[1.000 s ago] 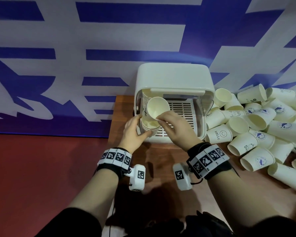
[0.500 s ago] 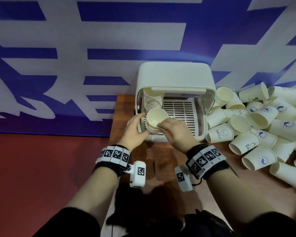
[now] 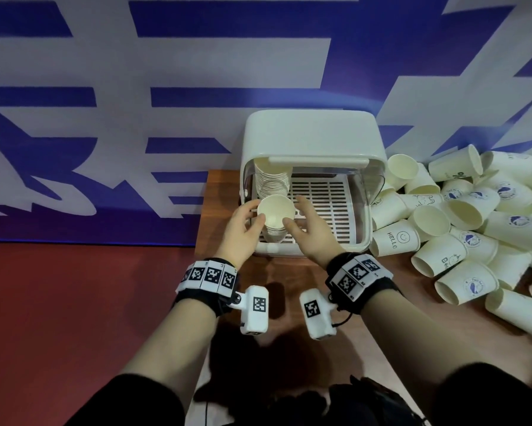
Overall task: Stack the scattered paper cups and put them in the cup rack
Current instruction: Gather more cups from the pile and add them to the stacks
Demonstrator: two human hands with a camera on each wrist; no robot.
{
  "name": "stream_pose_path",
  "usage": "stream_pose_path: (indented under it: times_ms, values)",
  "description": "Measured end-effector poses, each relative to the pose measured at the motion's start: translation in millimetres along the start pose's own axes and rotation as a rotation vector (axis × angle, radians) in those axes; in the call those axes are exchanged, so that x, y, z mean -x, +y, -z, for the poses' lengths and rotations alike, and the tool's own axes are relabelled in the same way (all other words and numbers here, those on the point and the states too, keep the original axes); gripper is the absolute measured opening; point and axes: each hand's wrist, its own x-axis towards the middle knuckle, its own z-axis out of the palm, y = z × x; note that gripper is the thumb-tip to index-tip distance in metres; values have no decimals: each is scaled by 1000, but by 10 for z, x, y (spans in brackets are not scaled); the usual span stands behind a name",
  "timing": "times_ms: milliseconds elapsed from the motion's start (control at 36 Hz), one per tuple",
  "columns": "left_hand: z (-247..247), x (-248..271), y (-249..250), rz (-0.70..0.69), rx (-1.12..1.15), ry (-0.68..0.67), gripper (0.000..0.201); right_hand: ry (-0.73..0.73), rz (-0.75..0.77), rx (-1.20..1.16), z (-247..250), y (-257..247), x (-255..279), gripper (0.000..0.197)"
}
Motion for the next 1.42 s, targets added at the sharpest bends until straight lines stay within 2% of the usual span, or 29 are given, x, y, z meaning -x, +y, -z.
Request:
stream_pose_path:
  times_ms: [111, 194, 444, 583, 806, 889, 1028, 1111, 1250, 1417]
  values:
    - [10, 15, -21, -10, -8, 8, 34, -41, 47, 41, -2, 34, -7, 42]
    - [10, 35, -30, -13, -20, 14, 34, -55, 60, 80, -14, 77, -13, 42]
    - [5, 57, 60, 12, -102, 25, 36, -79, -34, 121, 6, 5, 16, 43]
    - [85, 33, 158, 68, -94, 46, 40, -26, -47, 210, 84, -36, 128, 54]
    - [29, 225, 344, -14, -82, 65, 31, 12, 38, 204, 183, -131, 522, 45]
    - [-51, 325, 374, -30, -64, 44, 29, 32, 77, 194, 203, -151, 715, 44]
    - [-197, 539, 401, -113, -88, -1, 29, 161, 101, 139, 236, -75, 1045, 32]
    - [-281, 654, 378, -115, -81, -58, 24, 199, 63, 84, 250, -8, 1237, 24]
    - [-412, 823, 367, -146, -78, -144, 22, 282, -2, -66, 287, 119, 1526, 22]
    - [-621, 987, 383, -113, -105, -202, 14, 298, -39, -46, 507, 227, 1790, 24]
